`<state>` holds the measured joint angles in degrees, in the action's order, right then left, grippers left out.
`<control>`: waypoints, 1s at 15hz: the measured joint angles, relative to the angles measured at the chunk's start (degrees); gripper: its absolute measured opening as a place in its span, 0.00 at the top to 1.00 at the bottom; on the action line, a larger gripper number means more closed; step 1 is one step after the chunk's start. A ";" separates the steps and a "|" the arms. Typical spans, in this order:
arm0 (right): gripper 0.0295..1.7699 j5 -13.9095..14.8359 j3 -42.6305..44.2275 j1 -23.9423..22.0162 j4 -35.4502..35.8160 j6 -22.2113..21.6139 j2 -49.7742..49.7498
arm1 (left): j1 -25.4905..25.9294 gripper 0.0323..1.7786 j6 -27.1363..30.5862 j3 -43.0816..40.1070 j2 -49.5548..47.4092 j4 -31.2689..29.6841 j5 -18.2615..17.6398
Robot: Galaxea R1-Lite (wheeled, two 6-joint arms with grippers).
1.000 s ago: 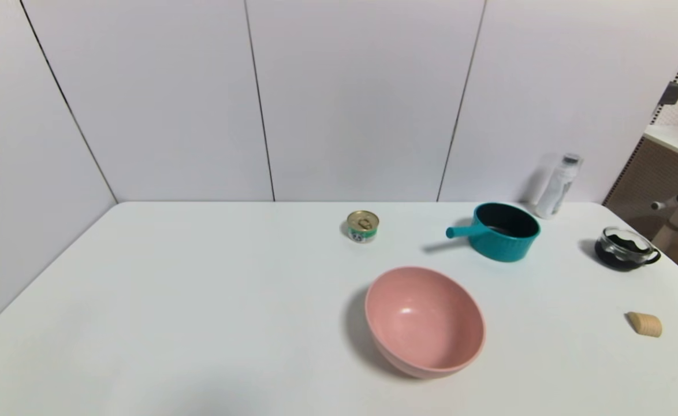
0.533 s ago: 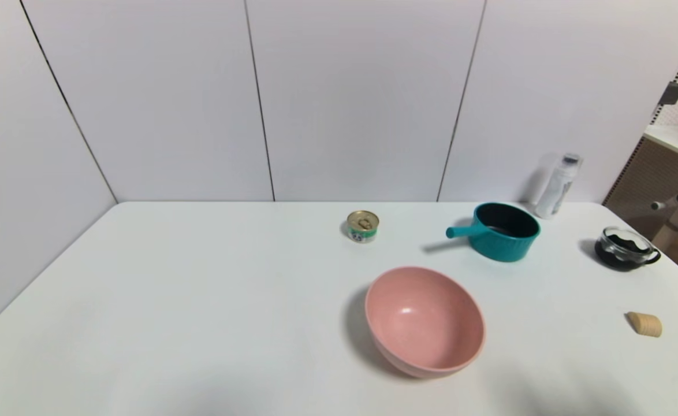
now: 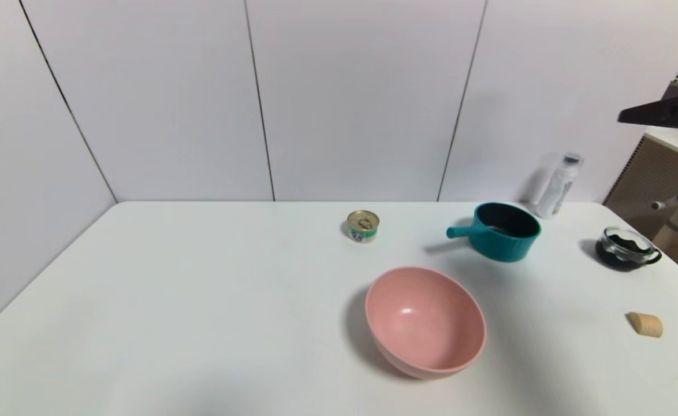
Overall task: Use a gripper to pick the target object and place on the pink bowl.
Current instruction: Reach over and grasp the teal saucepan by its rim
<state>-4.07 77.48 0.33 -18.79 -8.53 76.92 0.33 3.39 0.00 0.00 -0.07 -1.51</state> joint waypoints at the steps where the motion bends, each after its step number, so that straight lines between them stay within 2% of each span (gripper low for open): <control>1: 0.04 0.05 4.46 -0.04 -4.43 -1.66 4.50 | -0.02 0.05 0.02 0.00 0.00 0.00 0.00; 3: 0.04 0.24 10.33 -0.09 -13.30 -4.78 12.52 | -0.02 0.05 0.02 0.00 0.00 0.00 -0.02; 5: 0.04 0.38 12.92 -0.09 -18.47 -7.06 18.66 | 0.00 0.05 0.02 0.00 0.00 0.00 -0.05; 11: 0.04 -0.35 16.25 -0.28 -19.52 -11.62 29.00 | 0.00 0.05 0.05 0.00 0.00 0.02 -0.05; 15: 0.04 -0.09 17.55 -0.54 -19.36 -12.08 33.61 | 0.00 0.05 0.02 0.00 0.00 0.00 -0.05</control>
<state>-4.16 95.04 -0.21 -38.14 -20.61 110.53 0.33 3.41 0.00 0.00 -0.07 -1.56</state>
